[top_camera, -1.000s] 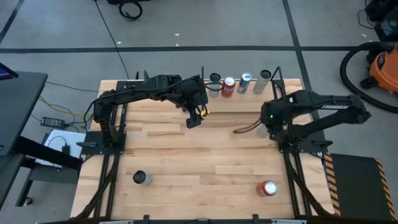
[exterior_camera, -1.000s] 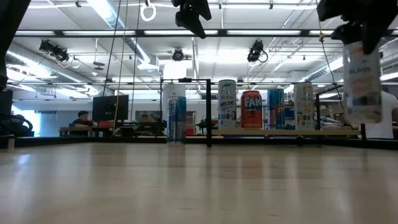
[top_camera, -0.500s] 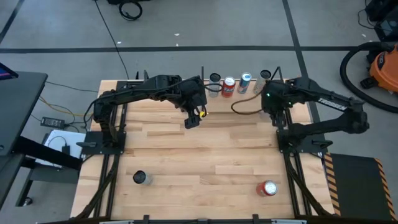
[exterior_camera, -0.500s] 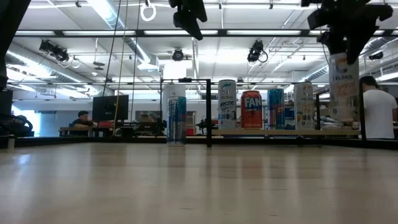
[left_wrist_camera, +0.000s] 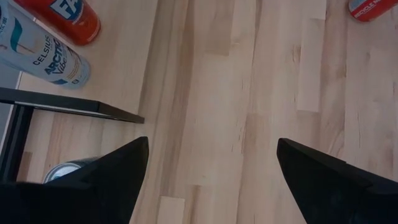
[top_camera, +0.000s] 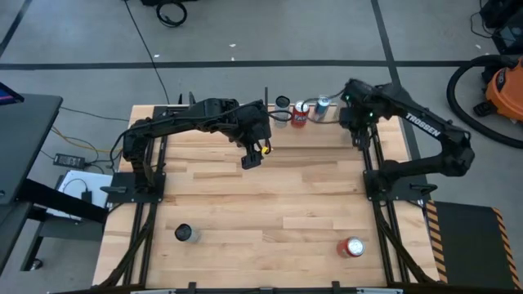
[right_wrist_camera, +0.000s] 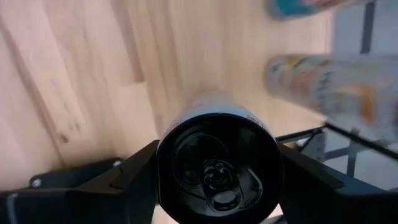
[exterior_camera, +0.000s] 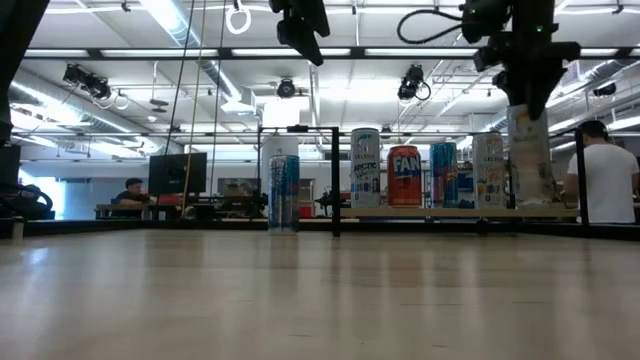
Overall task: Place canned beverage on shelf
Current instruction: Put the white yellow soda can on the shelf aligned with the other white yellow soda can
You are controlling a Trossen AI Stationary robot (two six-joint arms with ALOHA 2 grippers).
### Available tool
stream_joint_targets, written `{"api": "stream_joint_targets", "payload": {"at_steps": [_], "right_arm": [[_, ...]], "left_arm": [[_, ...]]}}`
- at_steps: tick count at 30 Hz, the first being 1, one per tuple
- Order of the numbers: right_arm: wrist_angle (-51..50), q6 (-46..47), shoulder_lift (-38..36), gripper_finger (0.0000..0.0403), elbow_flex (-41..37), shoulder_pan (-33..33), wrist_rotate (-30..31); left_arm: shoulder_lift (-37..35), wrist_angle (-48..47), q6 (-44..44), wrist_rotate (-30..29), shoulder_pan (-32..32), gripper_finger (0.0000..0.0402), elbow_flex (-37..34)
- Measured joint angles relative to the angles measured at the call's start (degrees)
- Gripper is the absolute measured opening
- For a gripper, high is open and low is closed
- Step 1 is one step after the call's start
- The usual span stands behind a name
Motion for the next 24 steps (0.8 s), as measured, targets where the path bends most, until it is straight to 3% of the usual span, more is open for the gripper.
{"api": "stream_joint_targets", "payload": {"at_steps": [4,10,24], "right_arm": [[0.2,-3.7,0.6,0.0263,3.8,-4.9,-7.2],[0.0,-7.5,3.0,0.0263,4.5,-11.2,-11.2],[0.8,-8.2,9.3,0.0267,4.5,-15.3,-12.6]], "left_arm": [[0.0,0.0,0.0,0.0,0.0,0.0357,0.0],[0.0,0.0,0.0,0.0,0.0,0.0357,0.0],[0.0,-0.4,0.0,0.0,0.0,0.0357,0.0]]}}
